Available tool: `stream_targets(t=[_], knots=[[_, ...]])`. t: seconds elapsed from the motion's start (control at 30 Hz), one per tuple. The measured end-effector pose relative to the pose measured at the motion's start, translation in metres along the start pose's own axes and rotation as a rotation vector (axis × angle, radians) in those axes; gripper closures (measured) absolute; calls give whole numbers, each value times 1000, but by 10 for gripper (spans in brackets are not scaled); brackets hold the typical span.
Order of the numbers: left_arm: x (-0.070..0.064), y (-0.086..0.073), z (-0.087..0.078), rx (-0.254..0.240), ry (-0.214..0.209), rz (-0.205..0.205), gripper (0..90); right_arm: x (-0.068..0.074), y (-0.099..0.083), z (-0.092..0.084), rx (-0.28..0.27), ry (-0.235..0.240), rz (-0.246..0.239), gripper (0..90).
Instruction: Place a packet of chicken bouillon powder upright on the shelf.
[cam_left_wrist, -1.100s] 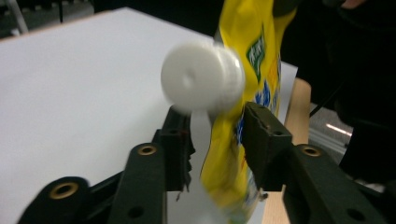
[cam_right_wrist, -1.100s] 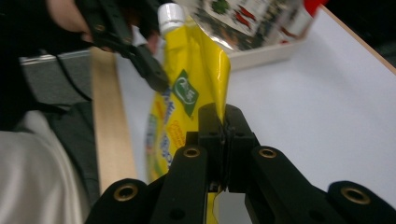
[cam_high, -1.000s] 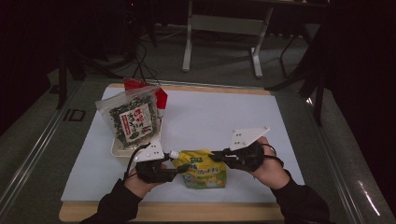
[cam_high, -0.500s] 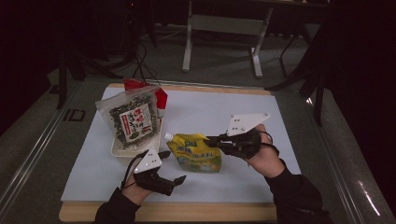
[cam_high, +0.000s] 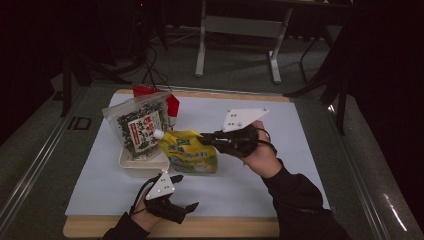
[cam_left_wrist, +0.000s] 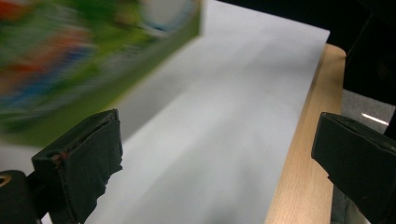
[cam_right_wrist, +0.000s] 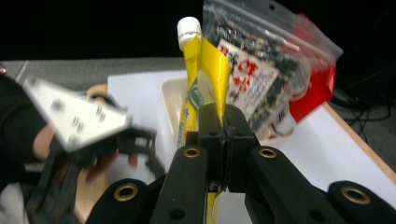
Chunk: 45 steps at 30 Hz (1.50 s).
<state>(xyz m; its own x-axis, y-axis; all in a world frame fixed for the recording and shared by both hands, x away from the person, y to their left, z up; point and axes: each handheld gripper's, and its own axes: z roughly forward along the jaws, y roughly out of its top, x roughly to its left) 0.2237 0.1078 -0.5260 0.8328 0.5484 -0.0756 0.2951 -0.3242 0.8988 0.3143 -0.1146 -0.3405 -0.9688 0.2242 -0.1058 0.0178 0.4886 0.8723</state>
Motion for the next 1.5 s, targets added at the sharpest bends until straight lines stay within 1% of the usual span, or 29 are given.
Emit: stream_targets(t=[0.03,0.1,0.13,0.17,0.2,0.3,0.43,0.5,0.53,0.57,0.7,0.87,1.0,1.2,1.33,1.37,1.43,1.5], knots=[[-1,-1,1,6,-6,5,31,-1,2,4,-8,9,1,884],[-2,-3,3,10,-12,11,30,-1,7,12,-21,8,-5,885],[-3,-4,3,13,-13,11,31,-2,9,16,-25,16,-7,884],[-3,-4,4,17,-17,6,31,-2,12,20,-39,13,-12,885],[-3,-5,4,9,-18,7,30,-2,13,22,-42,13,-14,885],[-4,-6,4,8,-20,5,30,-3,19,33,-62,23,-20,884],[-4,-7,4,4,-20,6,30,-5,27,46,-97,28,-28,885],[-4,-7,4,4,-21,3,30,-5,29,48,-104,31,-24,885],[-4,-7,4,3,-18,10,30,-6,30,52,-112,42,-23,885],[-4,-8,4,2,-18,8,31,-6,33,60,-125,53,-20,885],[-4,-9,2,-6,-15,9,31,-3,38,74,-145,64,-27,884],[-5,-10,0,-5,-14,10,31,1,43,94,-150,96,-24,884],[-6,-11,-2,-5,-13,8,31,5,44,110,-140,105,-29,885],[-4,-13,-6,-9,-6,5,31,7,42,131,-137,131,-18,884],[-4,-13,-7,-11,-4,7,31,6,39,139,-138,134,-4,884],[-4,-13,-8,-12,-4,6,31,6,37,141,-138,142,2,884],[-4,-13,-7,-8,-5,6,31,8,34,144,-141,138,-2,884],[-4,-13,-7,-8,-8,5,31,8,31,146,-143,139,7,884]])
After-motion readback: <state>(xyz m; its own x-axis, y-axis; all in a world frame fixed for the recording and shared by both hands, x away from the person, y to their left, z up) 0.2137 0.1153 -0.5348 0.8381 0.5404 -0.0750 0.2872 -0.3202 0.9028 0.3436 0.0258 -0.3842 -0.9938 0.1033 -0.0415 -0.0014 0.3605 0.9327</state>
